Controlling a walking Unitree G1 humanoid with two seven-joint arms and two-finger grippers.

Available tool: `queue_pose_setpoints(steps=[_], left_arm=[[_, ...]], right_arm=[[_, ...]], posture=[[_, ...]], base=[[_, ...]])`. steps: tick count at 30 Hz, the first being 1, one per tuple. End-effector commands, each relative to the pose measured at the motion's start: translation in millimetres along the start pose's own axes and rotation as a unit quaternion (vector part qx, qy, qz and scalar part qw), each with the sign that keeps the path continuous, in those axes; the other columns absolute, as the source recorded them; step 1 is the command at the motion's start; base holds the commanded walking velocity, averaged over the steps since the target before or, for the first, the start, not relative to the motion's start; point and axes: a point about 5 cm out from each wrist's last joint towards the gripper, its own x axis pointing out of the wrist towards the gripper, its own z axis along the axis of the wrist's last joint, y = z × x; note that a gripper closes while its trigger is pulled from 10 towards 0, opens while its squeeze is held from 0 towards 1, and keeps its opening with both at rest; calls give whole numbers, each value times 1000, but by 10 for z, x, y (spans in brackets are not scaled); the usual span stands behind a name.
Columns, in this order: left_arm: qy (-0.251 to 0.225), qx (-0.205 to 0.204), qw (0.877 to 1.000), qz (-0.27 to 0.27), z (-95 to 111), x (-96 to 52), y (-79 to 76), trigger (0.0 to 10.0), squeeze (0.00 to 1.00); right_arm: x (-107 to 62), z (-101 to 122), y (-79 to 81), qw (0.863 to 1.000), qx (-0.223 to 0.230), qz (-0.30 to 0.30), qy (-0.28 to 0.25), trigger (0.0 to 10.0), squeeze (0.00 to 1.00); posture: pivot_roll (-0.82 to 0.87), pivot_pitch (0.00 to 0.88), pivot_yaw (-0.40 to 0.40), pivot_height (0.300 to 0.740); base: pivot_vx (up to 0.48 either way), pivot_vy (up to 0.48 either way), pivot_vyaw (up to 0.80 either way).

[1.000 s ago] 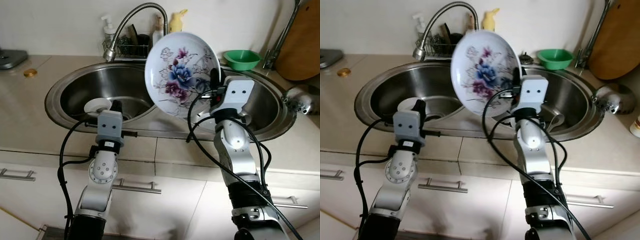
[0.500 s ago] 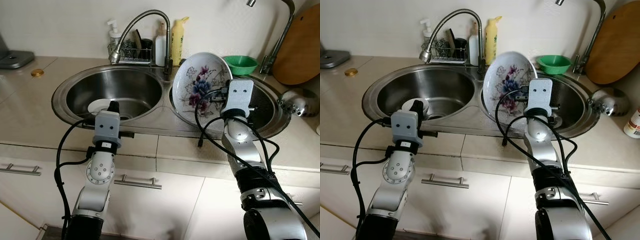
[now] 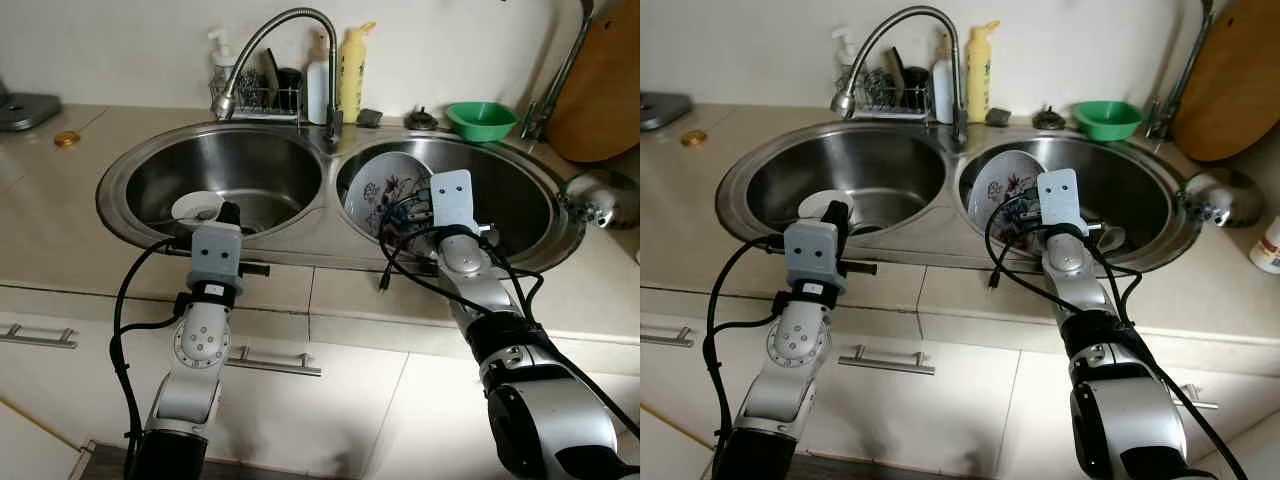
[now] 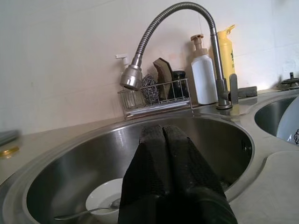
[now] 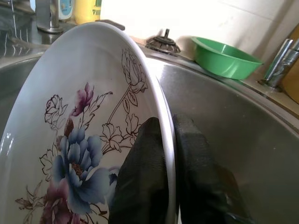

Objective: Kitchen organization

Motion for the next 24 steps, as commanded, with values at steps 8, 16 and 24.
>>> queue_pose_setpoints(steps=[8,16,24], left_arm=[[10,4,1000,-10,-34,1,-43,10000,0],[20,2,1000,-12,-63,-9,-53,10000,0],[28,2,999,-16,-94,-25,-70,10000,0]], right_arm=[[-66,-270,362,985,-16,130,111,10000,0],[-157,-605,267,963,123,63,231,10000,0],[-260,-780,342,951,125,77,273,10000,0]], posture=[[147,0,-3,740],[151,0,-10,740],[148,0,-10,740]], base=[[0,0,0],[0,0,0],[0,0,0]])
